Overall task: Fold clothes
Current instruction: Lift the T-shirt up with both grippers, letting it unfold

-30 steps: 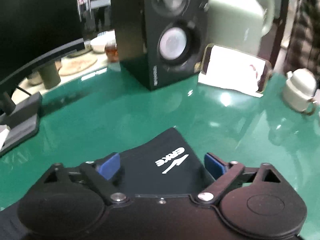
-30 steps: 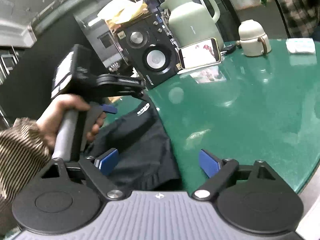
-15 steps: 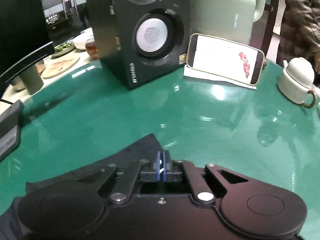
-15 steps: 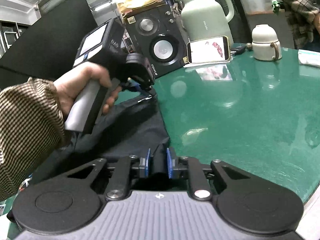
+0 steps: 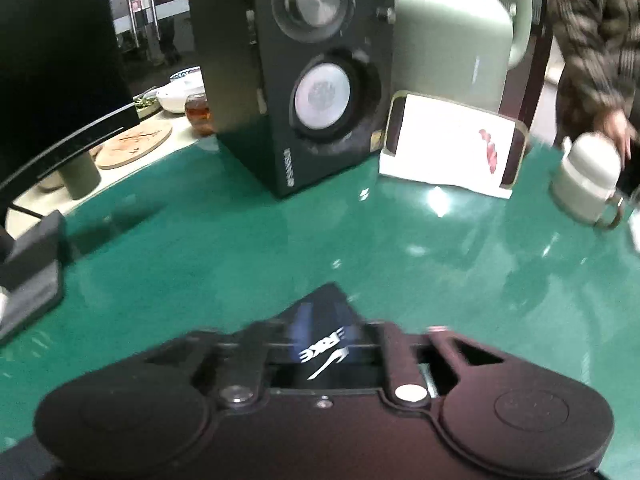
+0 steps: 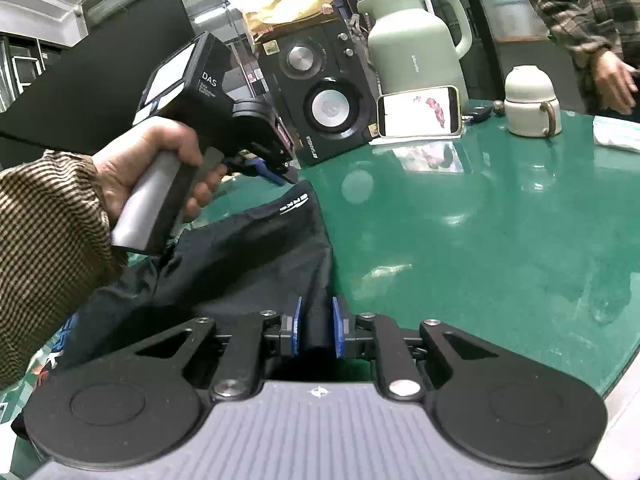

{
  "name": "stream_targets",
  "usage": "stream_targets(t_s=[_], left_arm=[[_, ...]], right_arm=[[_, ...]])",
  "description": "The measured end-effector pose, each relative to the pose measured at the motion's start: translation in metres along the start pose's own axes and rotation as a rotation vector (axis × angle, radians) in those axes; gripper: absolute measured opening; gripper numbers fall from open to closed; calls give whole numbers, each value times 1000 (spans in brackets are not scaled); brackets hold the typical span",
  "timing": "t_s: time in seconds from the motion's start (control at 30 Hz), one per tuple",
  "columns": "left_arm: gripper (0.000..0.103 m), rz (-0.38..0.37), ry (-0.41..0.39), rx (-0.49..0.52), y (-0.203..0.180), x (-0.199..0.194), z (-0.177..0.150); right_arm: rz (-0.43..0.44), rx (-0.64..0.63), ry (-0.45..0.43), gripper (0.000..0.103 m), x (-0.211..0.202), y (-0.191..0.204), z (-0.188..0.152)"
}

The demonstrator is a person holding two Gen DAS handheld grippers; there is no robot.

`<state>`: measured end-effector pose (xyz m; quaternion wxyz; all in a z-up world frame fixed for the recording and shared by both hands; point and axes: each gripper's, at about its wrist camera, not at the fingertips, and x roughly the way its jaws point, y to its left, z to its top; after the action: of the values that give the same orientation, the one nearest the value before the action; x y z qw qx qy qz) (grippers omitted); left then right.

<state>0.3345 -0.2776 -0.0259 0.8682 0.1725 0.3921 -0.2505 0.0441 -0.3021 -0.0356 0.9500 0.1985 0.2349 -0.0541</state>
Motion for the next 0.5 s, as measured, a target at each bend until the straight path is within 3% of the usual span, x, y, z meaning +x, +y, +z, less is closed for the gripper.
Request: stream_targets(t_s=[0.07,0.2,0.3,0.33,0.37,0.5], left_arm=[[76,41,5,36,-7,4,-1],[79,95,20,114,-24,13,-3],[51,87,26,104,-26,17,-5],[23,64,30,104,-27,17,-4],[5,52,39,109,-29,16,-4],[4,31,33,98,-31,15,-6]], right_arm=[[3,1,-1,16,0,0,-1],[10,-4,9,16,3,-3,-1],[25,-1,19,16,5,-8,-1],[33,0,21,16,5,-9,-1],[37,1,22,16,6,-10,-1],[56,12,25,16,6,-14,-2]])
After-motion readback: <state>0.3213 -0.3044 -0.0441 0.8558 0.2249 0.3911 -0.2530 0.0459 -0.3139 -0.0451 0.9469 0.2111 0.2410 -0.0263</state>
